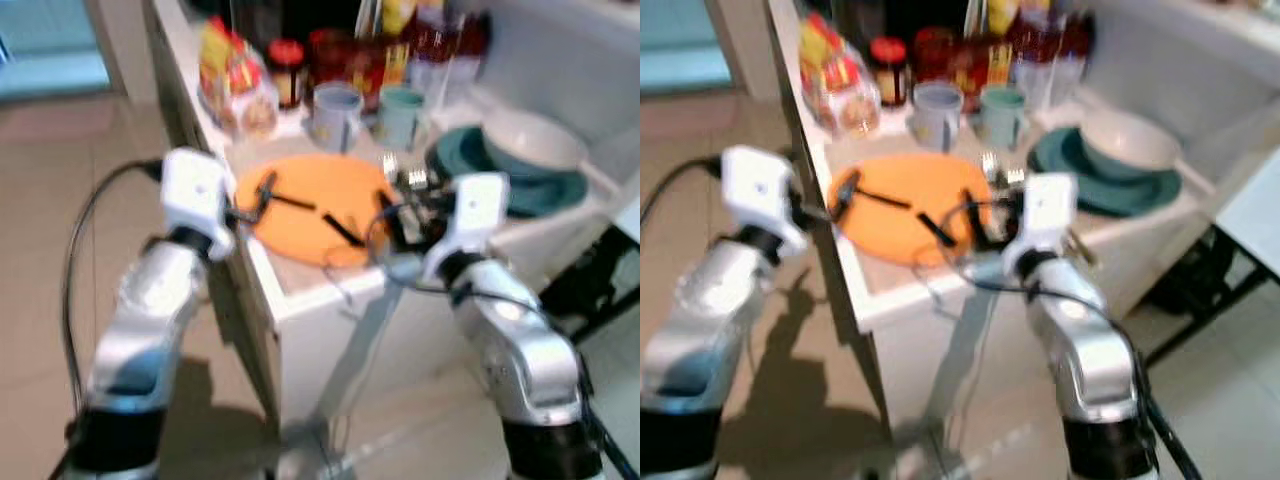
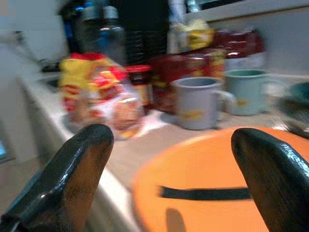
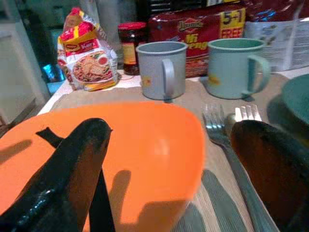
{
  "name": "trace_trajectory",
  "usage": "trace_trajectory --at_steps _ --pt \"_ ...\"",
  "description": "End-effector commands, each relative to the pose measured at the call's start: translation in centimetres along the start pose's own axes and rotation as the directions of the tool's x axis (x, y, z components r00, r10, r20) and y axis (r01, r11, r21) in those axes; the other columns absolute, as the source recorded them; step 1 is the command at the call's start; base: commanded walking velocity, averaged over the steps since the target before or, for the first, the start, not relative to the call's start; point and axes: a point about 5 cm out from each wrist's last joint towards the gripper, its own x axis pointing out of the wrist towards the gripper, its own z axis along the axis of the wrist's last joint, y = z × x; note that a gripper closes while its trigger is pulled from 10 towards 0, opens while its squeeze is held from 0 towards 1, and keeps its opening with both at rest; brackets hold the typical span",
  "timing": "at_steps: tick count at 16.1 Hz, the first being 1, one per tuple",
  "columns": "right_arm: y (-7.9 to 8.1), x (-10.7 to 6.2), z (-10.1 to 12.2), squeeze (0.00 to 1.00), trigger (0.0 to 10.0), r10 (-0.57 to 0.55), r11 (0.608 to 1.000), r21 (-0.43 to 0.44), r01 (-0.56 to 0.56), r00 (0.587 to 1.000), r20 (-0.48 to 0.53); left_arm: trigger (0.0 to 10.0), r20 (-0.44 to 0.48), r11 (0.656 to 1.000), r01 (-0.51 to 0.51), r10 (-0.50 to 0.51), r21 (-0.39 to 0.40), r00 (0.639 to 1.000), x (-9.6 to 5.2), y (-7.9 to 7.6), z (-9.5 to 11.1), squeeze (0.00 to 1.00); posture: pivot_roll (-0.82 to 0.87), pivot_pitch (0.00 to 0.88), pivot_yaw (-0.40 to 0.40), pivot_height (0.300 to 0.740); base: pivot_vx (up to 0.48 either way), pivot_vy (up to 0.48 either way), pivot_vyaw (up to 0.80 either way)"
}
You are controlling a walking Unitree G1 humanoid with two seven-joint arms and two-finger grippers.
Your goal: Setting the table
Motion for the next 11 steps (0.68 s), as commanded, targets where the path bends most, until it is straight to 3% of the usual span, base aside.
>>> trace_trajectory --at_steps 1,5,7,11 --pt "-1.1 -0.4 0.5 0.00 10.0 -0.031 0.999 -0.015 0.032 0.999 0.013 10.0 0.013 1.000 0.022 -0.022 -0.020 1.000 0.4 -0.8 0.4 0.00 0.08 0.041 -0.059 0.740 0.000 0.000 0.00" --pt "-1.3 -0.4 0.9 0.00 10.0 -0.005 1.000 0.009 0.004 0.999 0.033 10.0 -0.032 0.999 0.025 -0.026 -0.026 0.999 0.8 -0.4 -0.2 0.00 0.08 0.029 -0.060 0.740 0.000 0.000 0.00" --pt "-1.6 -0.4 1.0 0.00 10.0 0.003 1.000 0.026 -0.004 0.999 0.036 10.0 -0.067 0.990 0.076 -0.085 -0.121 0.994 1.1 -0.3 -1.5 0.00 0.08 0.022 -0.059 0.740 0.000 0.000 0.00" --pt "-1.9 -0.2 1.3 0.00 10.0 0.022 0.999 0.035 -0.024 0.999 0.036 10.0 -0.072 0.979 0.127 -0.140 -0.159 0.988 2.3 0.4 -2.0 0.00 0.08 0.015 -0.059 0.740 0.000 0.000 0.00"
